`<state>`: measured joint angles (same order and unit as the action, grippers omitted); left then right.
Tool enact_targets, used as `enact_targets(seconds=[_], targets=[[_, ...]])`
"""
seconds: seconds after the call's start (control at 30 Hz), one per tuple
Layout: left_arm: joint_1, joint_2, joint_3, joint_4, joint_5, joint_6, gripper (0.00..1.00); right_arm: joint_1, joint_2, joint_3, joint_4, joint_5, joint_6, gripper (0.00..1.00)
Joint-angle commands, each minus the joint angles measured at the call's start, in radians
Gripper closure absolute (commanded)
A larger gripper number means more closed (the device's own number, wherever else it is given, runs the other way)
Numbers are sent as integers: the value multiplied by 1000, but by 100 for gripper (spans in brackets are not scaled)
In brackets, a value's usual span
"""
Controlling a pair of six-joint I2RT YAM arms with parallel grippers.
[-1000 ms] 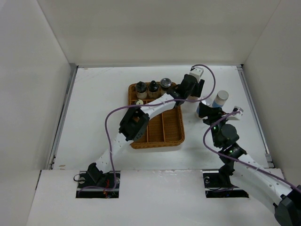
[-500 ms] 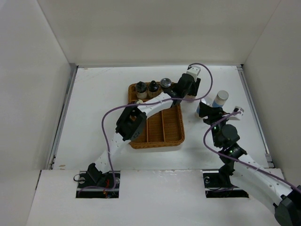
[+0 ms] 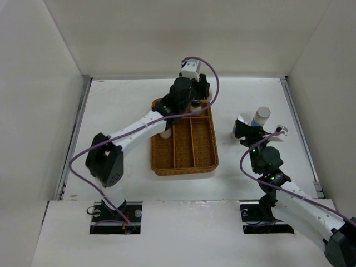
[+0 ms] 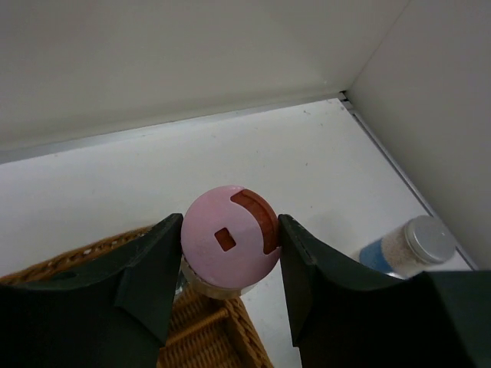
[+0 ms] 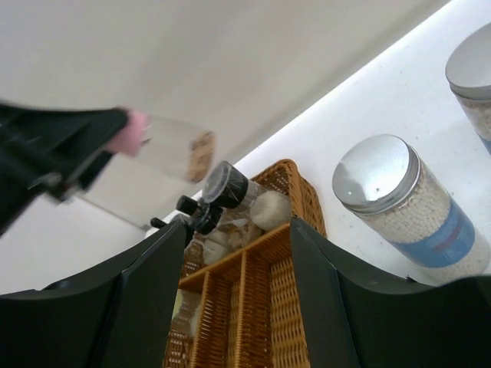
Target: Organize the condiment bottles
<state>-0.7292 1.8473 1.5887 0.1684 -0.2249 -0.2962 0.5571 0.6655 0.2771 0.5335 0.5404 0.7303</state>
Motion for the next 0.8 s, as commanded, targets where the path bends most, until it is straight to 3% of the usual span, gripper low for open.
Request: enact_targets(seconds=[0.0, 0.23, 0.4, 0.77], targets=[[-48, -192, -207, 109, -57, -55, 68, -1, 26, 4, 63, -13, 0, 37], [-81, -535, -568, 17, -247, -78, 68, -1, 40, 7, 68, -30, 6, 38], [-39, -716, -786, -36, -310, -124, 68, -1, 46, 10, 69, -28, 3, 38], [44, -717, -992, -13, -278, -218, 68, 13, 94, 24, 86, -22, -19, 38]])
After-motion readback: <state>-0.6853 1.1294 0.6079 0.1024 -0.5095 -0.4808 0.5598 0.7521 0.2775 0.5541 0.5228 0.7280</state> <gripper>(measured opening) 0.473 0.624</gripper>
